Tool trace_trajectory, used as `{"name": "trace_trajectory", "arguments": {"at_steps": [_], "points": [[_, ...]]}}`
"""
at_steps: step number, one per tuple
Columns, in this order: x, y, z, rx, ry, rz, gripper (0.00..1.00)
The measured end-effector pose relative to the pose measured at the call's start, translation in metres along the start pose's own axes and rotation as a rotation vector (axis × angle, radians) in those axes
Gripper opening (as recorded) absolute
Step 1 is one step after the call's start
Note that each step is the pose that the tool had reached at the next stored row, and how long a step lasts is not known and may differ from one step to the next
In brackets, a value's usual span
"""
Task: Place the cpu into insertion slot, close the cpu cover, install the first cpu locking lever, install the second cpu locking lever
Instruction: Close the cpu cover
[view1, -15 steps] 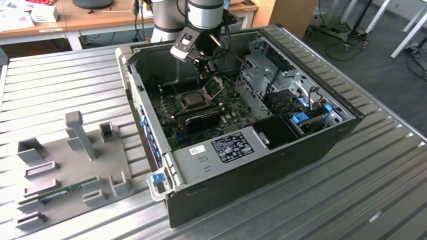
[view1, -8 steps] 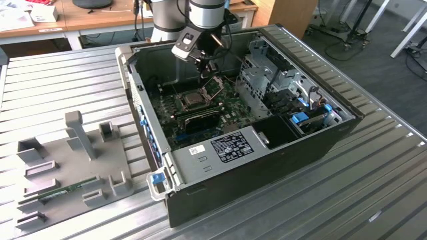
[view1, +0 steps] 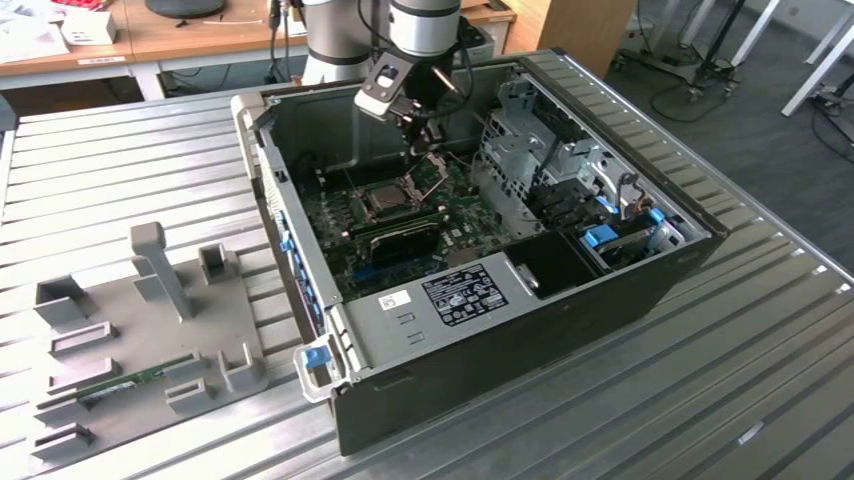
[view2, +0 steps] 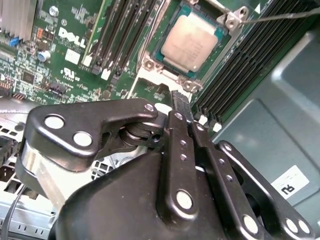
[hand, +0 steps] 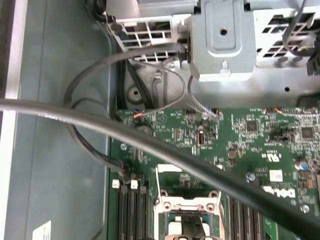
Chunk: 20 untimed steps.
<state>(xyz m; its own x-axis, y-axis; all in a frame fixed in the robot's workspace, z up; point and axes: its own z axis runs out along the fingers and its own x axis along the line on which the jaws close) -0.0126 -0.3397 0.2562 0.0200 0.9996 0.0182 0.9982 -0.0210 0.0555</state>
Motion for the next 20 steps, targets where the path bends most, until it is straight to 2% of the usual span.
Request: {"name": "trace_trajectory", "arguments": {"at_steps": [6, 11, 15, 20], "points": [[0.0002, 0.0096, 0.0005, 0.0, 0.0, 0.0, 0.1], [0.0003, 0.0153, 0.0009, 0.0001, 0.0001, 0.0, 0.1], [0.0004, 0.0182, 0.001, 0.0, 0.0, 0.0, 0.1], [0.0004, 0.0185, 0.001, 0.0, 0.0, 0.0, 0.1]]}}
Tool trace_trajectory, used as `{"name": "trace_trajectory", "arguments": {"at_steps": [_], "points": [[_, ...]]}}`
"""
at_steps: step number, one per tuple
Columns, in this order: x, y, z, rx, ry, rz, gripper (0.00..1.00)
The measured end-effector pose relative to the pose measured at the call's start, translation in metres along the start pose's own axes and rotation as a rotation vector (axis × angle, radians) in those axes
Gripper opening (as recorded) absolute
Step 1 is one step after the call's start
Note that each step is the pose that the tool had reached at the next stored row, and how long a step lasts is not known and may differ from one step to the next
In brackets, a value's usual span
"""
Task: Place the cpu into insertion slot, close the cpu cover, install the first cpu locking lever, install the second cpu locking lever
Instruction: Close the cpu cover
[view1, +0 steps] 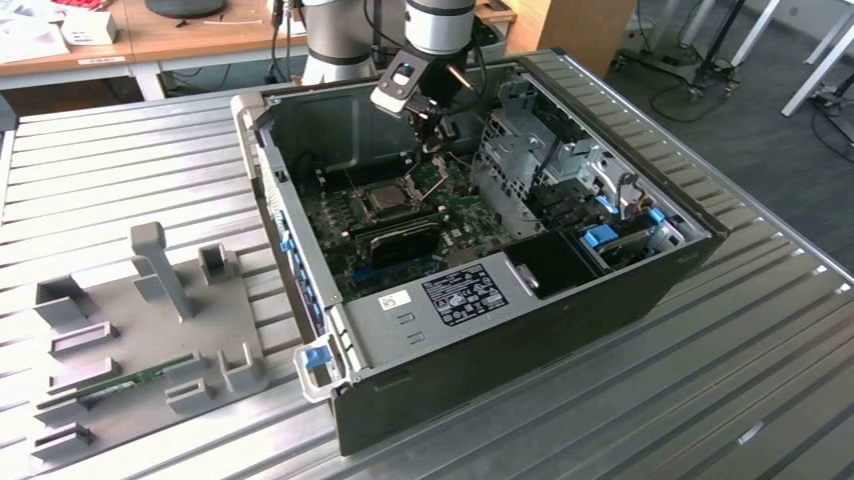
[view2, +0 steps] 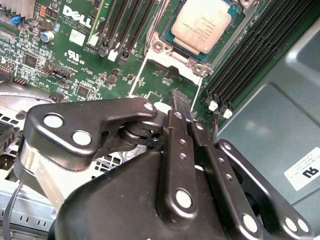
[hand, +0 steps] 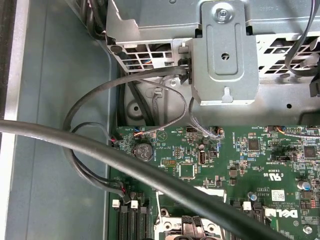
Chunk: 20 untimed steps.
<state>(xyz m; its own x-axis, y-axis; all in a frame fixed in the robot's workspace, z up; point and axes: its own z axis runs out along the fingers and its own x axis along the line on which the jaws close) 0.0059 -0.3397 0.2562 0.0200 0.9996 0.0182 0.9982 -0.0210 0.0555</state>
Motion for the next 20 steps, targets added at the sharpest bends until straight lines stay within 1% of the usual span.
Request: {"name": "trace_trajectory", "arguments": {"at_steps": [6, 9, 14, 20], "points": [[0.0, 0.0001, 0.0, 0.0, 0.0, 0.0, 0.1], [0.0, 0.0019, 0.0001, 0.0001, -0.0001, 0.0, 0.1], [0.0002, 0.0099, 0.0006, 0.0, 0.0, 0.0, 0.1], [0.0005, 0.0241, 0.0014, 0.0, 0.0, 0.0, 0.1]]}}
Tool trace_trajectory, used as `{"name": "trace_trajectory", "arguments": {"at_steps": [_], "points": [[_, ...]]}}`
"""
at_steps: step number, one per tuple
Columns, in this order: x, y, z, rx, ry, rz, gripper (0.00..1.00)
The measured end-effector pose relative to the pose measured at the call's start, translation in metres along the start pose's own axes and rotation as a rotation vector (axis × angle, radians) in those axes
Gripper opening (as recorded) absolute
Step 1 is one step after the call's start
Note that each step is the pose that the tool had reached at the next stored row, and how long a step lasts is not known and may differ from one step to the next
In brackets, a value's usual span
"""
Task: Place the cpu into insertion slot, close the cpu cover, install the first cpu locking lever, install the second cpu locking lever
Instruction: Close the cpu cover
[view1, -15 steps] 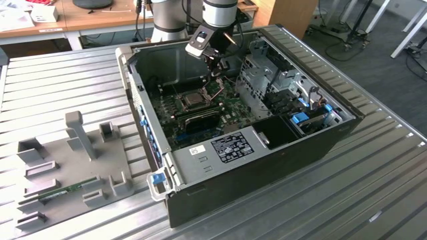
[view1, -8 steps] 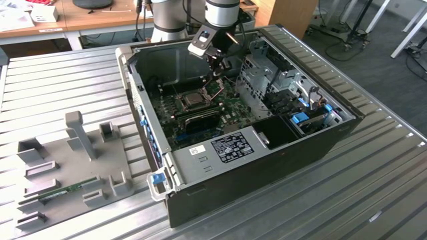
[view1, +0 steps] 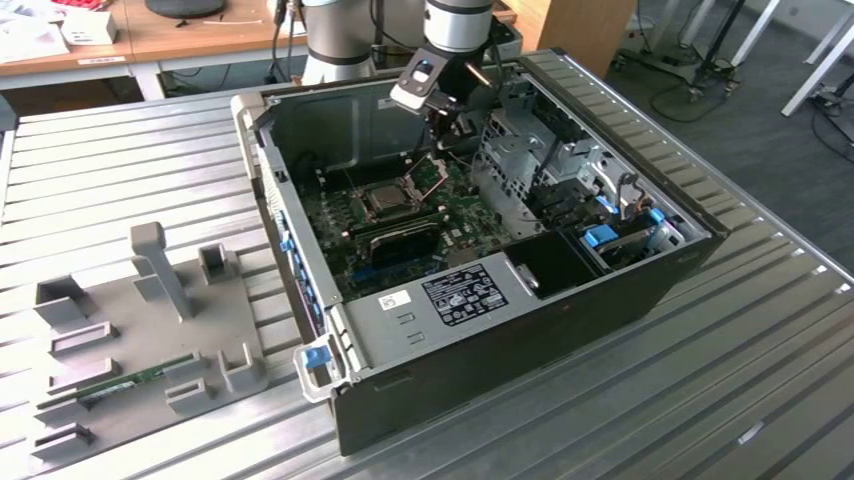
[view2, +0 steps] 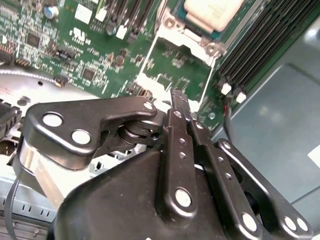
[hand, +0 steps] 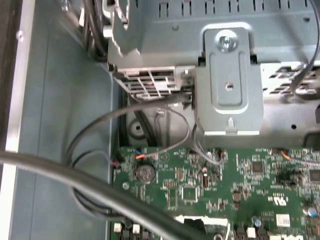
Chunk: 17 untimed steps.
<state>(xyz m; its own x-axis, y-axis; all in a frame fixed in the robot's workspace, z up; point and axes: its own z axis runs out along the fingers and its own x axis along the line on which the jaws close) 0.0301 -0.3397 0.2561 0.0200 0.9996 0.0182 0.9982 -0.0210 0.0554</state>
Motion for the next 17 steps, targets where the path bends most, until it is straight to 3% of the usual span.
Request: {"name": "trace_trajectory", "arguments": {"at_steps": [10, 17], "points": [[0.0004, 0.019, 0.0011, 0.0001, 0.0, 0.0, 0.1], [0.0005, 0.0246, 0.0019, 0.0, 0.0003, 0.0, 0.1]]}}
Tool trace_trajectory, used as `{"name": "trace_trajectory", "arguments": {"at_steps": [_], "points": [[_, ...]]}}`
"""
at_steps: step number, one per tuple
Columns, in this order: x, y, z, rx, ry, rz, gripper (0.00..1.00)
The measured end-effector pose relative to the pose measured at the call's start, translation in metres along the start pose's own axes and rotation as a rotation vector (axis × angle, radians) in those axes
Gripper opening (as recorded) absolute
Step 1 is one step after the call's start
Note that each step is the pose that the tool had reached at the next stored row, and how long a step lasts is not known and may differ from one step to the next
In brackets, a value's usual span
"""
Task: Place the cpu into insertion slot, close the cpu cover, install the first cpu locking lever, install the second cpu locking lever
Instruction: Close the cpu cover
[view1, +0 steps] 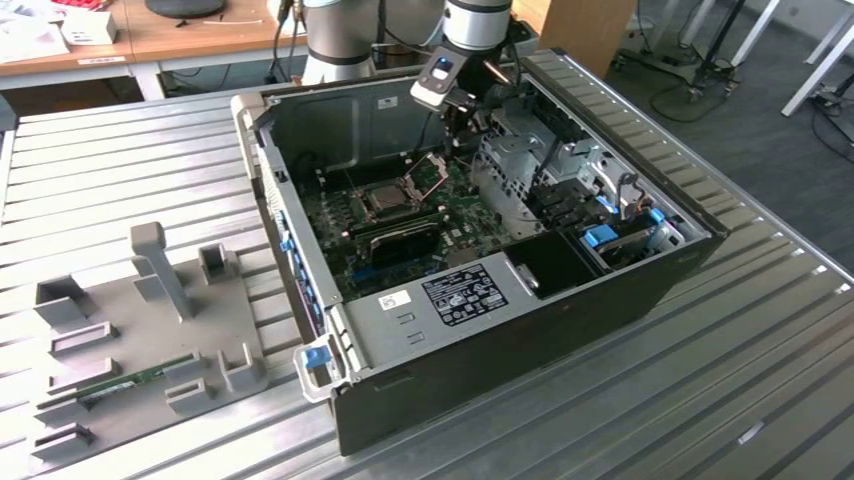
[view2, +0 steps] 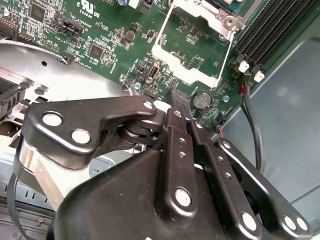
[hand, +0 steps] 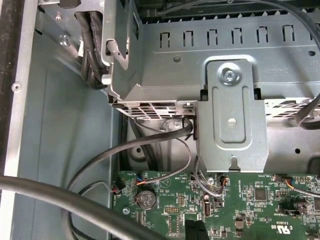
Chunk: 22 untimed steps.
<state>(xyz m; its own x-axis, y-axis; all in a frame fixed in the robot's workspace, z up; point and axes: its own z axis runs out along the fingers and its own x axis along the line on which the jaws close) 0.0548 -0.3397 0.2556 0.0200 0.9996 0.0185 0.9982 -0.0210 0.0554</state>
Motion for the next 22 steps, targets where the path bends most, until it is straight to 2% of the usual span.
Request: {"name": "trace_trajectory", "arguments": {"at_steps": [4, 13, 22], "points": [[0.0, 0.0002, 0.0029, 0.0, -0.0001, 0.0, 0.1], [-0.0002, -0.0003, 0.0143, 0.0, 0.0, 0.0, 0.1], [-0.0003, -0.0021, 0.0147, -0.0002, 0.0002, 0.0, 0.1]]}}
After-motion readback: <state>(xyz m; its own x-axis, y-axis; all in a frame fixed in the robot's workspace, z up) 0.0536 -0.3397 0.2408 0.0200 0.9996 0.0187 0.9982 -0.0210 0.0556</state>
